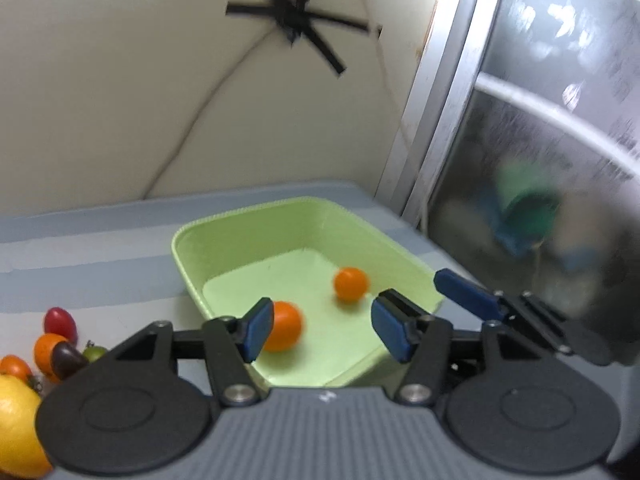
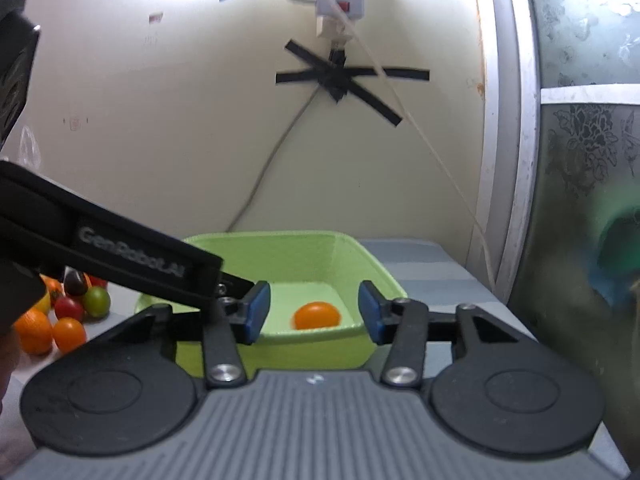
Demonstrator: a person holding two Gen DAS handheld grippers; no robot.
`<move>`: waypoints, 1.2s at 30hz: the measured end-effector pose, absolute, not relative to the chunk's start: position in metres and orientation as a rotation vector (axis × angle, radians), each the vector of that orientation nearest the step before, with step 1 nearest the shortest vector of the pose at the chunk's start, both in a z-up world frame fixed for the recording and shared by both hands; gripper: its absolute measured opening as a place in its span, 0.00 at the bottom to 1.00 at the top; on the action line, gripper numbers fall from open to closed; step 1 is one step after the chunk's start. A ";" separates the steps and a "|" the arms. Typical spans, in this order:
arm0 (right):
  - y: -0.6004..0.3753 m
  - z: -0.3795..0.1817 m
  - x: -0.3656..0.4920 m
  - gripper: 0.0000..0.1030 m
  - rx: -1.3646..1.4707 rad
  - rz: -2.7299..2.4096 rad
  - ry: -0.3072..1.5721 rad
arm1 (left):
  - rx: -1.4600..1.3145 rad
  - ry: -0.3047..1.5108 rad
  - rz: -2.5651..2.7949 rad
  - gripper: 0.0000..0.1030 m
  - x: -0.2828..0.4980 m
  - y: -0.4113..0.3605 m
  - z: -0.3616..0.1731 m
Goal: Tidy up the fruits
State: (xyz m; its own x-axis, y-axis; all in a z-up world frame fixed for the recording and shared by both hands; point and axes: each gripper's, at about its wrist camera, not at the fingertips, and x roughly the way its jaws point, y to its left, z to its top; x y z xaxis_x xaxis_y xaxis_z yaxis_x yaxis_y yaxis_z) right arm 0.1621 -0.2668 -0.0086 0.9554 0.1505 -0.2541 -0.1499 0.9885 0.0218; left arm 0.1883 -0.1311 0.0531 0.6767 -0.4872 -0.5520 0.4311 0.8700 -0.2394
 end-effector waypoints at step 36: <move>-0.058 -0.008 0.163 0.61 -0.060 0.577 0.502 | -0.442 0.575 -0.194 0.66 0.067 0.168 0.029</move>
State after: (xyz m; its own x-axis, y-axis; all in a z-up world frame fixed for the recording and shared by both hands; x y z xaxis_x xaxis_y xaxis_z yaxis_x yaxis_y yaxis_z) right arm 0.1630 -0.0575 -0.0083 0.7218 0.5079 -0.4702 -0.5364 0.8398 0.0837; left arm 0.0670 0.1682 0.0289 0.8243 -0.2971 -0.4819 0.0548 0.8891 -0.4544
